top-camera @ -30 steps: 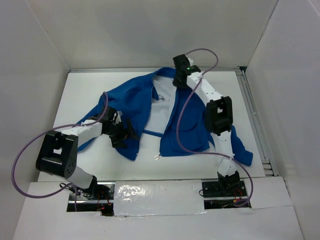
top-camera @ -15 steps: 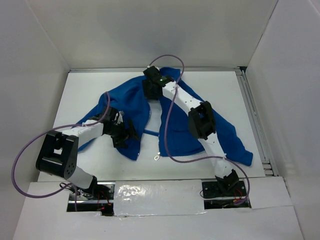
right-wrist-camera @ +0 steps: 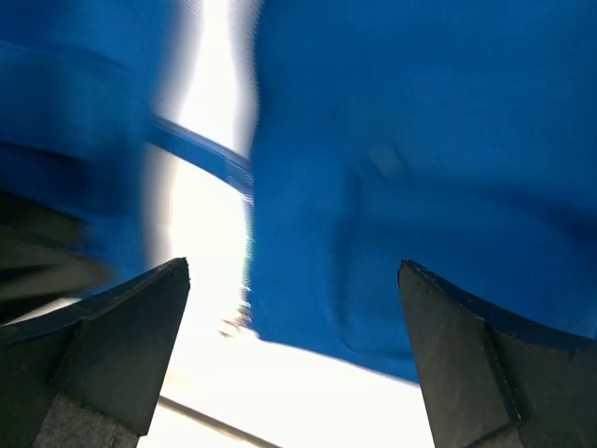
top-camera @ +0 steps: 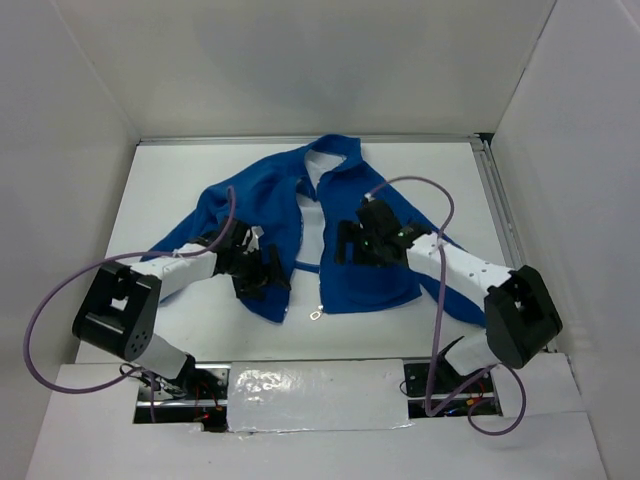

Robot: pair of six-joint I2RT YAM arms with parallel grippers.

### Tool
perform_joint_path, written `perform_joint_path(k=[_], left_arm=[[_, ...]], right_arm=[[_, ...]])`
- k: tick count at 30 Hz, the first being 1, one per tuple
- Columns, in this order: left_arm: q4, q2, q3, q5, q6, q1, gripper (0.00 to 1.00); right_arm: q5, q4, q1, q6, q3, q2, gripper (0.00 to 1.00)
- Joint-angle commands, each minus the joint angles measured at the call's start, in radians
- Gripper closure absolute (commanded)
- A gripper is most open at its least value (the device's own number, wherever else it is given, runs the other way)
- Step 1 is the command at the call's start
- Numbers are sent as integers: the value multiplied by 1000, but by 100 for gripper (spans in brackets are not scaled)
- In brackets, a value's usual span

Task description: Zip up the jacket

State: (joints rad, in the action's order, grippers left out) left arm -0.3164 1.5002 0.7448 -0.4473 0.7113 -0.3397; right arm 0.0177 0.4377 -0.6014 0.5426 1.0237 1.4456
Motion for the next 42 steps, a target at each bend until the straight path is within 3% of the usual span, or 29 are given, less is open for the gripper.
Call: perform_joint_path(k=[1, 8, 12, 16, 19, 22, 28, 35, 42], left_arm=[[5, 61, 13, -19, 10, -60, 1], [5, 225, 141, -93, 16, -119, 1], [-23, 275, 215, -129, 11, -125, 1], [-69, 229, 251, -94, 16, -134, 1], [-119, 131, 232, -32, 34, -145, 1], [-171, 0, 209, 54, 62, -173, 1], [-231, -204, 145, 156, 100, -205, 1], [-257, -288, 51, 191, 137, -205, 1], [-257, -302, 31, 193, 137, -205, 1]], right_arm=[[-13, -66, 28, 143, -160, -8, 0], [-47, -68, 172, 117, -182, 99, 0], [-27, -51, 225, 69, -59, 221, 1], [-27, -19, 247, 20, 21, 240, 1], [-21, -24, 221, -10, 26, 168, 1], [108, 13, 146, -17, 6, 37, 0], [188, 85, -17, 55, -60, -80, 1], [208, 104, -184, 180, -85, -27, 3], [228, 156, -170, 296, -28, 117, 5]])
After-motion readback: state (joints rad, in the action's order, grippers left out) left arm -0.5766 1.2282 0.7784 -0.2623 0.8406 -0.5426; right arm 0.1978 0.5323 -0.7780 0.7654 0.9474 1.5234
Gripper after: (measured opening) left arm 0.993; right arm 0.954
